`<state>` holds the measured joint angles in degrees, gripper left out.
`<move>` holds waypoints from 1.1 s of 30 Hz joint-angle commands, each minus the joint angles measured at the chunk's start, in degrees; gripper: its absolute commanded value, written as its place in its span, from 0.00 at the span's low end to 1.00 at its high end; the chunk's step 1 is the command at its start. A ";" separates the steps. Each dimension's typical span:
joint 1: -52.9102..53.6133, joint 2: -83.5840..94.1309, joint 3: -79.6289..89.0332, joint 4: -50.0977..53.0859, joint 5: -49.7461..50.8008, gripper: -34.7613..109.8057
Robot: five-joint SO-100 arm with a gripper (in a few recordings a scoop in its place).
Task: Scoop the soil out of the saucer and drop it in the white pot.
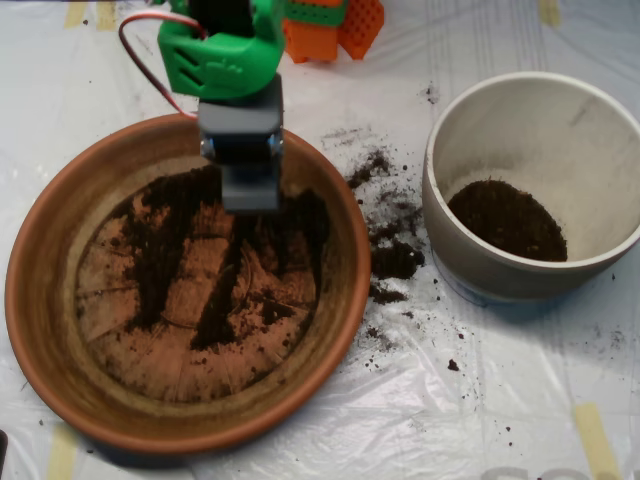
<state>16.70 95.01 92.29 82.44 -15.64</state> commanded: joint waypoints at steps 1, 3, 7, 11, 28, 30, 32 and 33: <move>-3.43 8.00 -10.28 6.15 1.32 0.24; -6.06 8.53 -14.59 9.40 1.85 0.24; -12.74 8.53 -23.12 15.03 2.37 0.24; -21.45 8.44 -27.69 17.58 2.11 0.24; -41.22 -6.33 -40.17 17.14 -0.88 0.53; -41.75 -4.92 -37.44 16.17 -0.88 0.58; -41.84 -2.72 -34.72 14.85 -0.97 0.59; -41.84 -2.20 -34.28 14.68 -0.97 0.59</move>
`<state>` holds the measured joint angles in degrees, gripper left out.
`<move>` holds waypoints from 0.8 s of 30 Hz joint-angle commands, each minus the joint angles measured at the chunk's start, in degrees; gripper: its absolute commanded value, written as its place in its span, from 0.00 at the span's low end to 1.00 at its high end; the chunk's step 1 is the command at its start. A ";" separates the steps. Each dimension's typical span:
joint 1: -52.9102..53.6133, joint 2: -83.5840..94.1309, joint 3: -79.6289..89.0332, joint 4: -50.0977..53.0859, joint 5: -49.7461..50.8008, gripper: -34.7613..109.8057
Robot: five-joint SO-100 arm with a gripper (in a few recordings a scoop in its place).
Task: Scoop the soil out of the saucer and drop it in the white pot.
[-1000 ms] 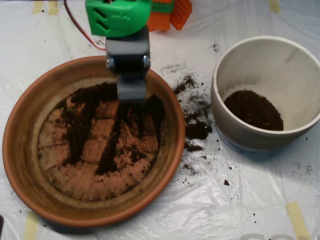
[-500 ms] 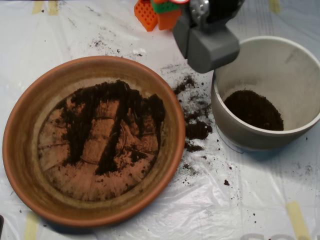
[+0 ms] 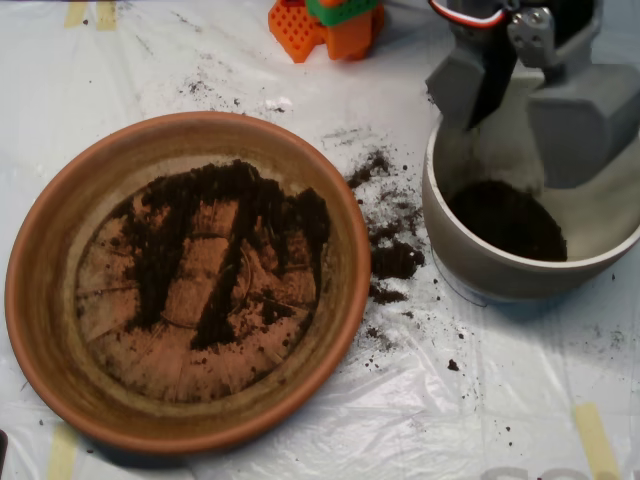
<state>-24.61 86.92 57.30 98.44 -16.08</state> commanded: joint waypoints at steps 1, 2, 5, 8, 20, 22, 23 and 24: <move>-0.53 6.06 0.79 -1.05 -0.53 0.59; -0.44 6.15 0.88 -0.88 -0.53 0.59; -0.09 6.77 0.88 -0.79 -0.09 0.59; 0.70 7.91 0.26 -0.97 1.14 0.55; 21.27 10.28 -9.05 4.83 10.55 0.54; 26.63 11.34 -5.19 4.22 10.99 0.54; 29.36 12.13 -2.29 2.99 11.34 0.54; 31.82 12.83 0.97 1.41 11.25 0.53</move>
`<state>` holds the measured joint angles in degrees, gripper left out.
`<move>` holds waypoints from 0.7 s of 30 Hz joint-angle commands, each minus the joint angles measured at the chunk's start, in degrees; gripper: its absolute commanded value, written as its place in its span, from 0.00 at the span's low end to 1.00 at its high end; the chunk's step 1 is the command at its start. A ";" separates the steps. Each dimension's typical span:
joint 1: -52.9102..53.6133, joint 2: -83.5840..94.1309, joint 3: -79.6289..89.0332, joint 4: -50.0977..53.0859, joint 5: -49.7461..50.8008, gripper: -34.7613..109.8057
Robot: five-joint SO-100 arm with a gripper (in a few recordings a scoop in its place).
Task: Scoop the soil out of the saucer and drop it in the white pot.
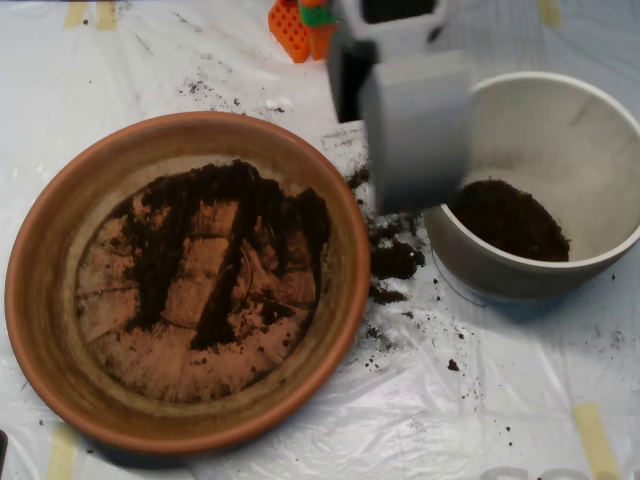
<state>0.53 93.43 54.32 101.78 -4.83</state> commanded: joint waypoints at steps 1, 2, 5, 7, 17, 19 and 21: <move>8.96 7.03 7.65 -3.96 -0.35 0.53; 10.99 7.47 11.34 -6.06 -1.14 0.53; 15.21 8.17 22.32 -12.22 -3.78 0.53; 17.23 8.44 29.44 -16.70 -5.36 0.54; 20.57 -2.37 42.80 -27.60 -11.60 0.61; 21.01 -4.92 43.07 -27.86 -12.30 0.62; 21.27 -5.89 44.56 -28.39 -12.83 0.63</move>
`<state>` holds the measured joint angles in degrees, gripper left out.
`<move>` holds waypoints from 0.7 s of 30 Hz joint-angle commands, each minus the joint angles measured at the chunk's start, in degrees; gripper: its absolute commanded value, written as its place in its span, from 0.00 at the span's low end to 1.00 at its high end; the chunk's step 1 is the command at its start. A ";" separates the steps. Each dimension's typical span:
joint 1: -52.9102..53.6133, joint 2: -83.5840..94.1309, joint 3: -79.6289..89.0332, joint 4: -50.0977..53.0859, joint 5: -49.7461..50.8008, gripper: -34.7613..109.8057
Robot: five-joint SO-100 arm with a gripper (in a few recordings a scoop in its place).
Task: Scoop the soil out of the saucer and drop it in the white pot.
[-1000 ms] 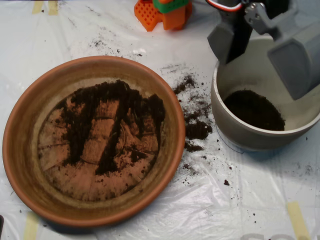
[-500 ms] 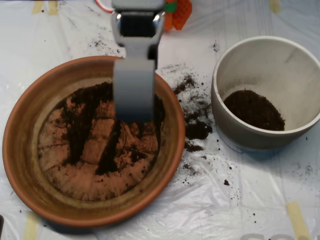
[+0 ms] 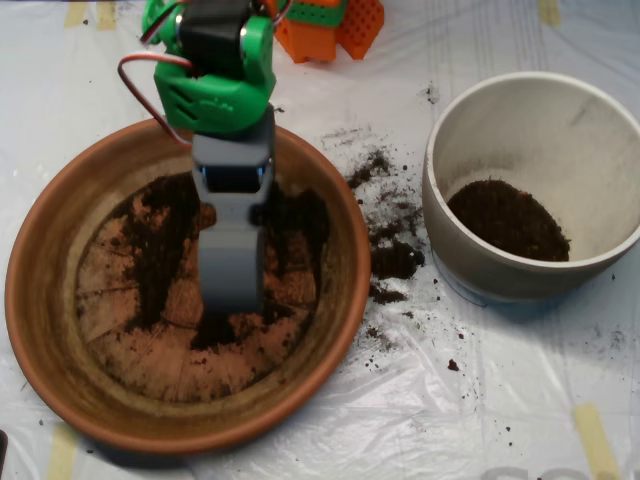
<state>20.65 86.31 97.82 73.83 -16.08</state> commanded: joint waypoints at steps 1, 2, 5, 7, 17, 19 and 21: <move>1.14 1.14 2.11 -0.88 -1.76 0.63; 1.41 0.79 2.64 -1.05 -1.76 0.63; 2.20 -1.41 2.55 -0.62 -1.93 0.63; 2.46 -2.55 2.55 0.00 -1.93 0.62; 2.90 -3.96 6.15 0.35 -1.49 0.62; 3.34 -2.99 8.35 -1.41 -1.23 0.62; 4.22 -2.37 10.11 -3.60 -0.79 0.62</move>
<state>23.12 80.77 104.68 71.02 -17.67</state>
